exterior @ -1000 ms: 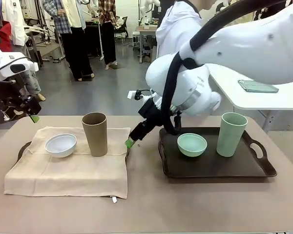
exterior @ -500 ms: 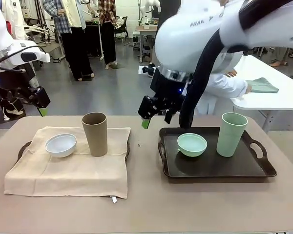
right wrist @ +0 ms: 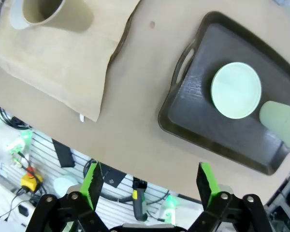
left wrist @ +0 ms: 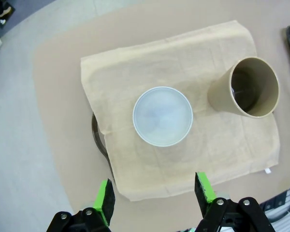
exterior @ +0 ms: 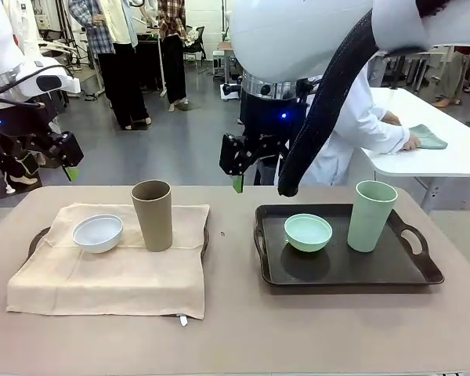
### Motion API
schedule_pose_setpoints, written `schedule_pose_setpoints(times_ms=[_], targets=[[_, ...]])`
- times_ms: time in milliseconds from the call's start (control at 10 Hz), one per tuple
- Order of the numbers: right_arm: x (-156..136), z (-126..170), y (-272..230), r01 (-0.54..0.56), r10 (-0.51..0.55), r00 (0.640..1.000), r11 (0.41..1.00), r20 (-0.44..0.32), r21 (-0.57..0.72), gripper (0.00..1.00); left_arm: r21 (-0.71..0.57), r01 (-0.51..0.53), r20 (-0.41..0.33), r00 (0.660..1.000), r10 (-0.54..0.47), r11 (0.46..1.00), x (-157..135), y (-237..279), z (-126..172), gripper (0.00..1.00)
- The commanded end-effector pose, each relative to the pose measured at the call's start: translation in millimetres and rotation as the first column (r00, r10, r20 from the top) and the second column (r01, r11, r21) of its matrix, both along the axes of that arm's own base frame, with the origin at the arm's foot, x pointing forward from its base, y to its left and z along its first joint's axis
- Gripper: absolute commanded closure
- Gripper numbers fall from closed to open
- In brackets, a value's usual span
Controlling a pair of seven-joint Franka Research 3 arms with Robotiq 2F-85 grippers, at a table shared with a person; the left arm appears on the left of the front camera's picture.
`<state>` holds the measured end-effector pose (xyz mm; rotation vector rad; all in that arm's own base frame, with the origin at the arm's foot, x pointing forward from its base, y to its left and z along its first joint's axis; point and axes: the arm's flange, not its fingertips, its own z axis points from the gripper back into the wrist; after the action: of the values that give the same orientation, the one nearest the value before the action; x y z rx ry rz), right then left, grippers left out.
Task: Set up a tray with a mat and arrange the tableware.
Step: Place the Picnic Bowl and Reusable plastic cup back onto the Handle tray in front of the human's position, then pick up the Picnic Bowl and Reusable plastic cup from the Handle tray in front of the human's position and hold them in the air.
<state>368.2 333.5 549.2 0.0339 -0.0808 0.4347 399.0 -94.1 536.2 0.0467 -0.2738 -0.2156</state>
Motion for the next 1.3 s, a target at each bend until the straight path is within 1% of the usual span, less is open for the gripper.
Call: schedule_pose_setpoints(times_ms=[0,1200], targets=[[4.4,-10.3,-4.8,-0.024,0.025,1.0,0.998,-0.019,0.049,0.0,0.006,0.015,0.0,1.0,-0.015,1.0,-1.3,1.2,-2.7,0.13],[4.4,-10.3,-4.8,-0.024,0.025,1.0,0.998,-0.019,0.049,0.0,0.006,0.015,0.0,1.0,-0.015,1.0,-1.3,1.2,-2.7,0.13]])
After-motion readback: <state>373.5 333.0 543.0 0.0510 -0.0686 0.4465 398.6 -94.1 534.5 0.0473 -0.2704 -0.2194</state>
